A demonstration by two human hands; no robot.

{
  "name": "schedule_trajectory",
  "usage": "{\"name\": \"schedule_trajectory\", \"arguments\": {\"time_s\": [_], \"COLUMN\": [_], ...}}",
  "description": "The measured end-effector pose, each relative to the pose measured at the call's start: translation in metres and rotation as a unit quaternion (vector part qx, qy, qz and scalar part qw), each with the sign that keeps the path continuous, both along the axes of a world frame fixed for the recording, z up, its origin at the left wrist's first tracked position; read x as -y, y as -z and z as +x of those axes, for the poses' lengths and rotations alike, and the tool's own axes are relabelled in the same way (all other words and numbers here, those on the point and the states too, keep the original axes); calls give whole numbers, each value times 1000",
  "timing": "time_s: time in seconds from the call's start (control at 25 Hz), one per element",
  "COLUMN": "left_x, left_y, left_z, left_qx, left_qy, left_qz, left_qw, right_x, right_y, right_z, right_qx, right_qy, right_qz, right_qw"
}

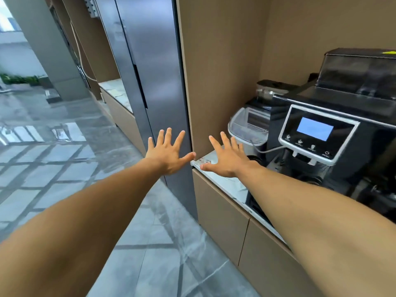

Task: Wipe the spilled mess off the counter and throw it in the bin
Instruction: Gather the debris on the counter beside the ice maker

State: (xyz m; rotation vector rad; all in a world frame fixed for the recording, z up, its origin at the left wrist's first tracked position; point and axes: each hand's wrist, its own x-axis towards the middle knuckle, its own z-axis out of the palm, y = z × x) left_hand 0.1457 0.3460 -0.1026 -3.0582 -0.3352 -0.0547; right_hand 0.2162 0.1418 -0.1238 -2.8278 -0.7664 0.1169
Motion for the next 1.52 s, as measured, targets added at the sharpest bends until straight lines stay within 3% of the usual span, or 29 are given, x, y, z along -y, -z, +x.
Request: {"name": "schedule_trajectory", "arguments": {"time_s": [0.6, 0.84, 1.12, 1.28, 1.52], "left_x": [-68, -75, -58, -42, -32], "left_y": [108, 163, 215, 238, 278], "left_z": [158, 219, 279, 310, 340], "left_qx": [-101, -155, -240, -245, -228], "left_qy": [61, 154, 280, 324, 380], "left_qz": [-51, -71, -113, -100, -90], "left_qw": [992, 973, 923, 908, 892], "right_x": [-70, -80, -66, -53, -52], "right_y": [112, 164, 204, 222, 254], "right_z": [120, 141, 156, 162, 180], "right_qx": [-131, -186, -227, -273, -238], "right_qy": [42, 123, 250, 318, 378], "right_qz": [-33, -45, -77, -52, -63], "right_qw": [990, 974, 938, 906, 892]}}
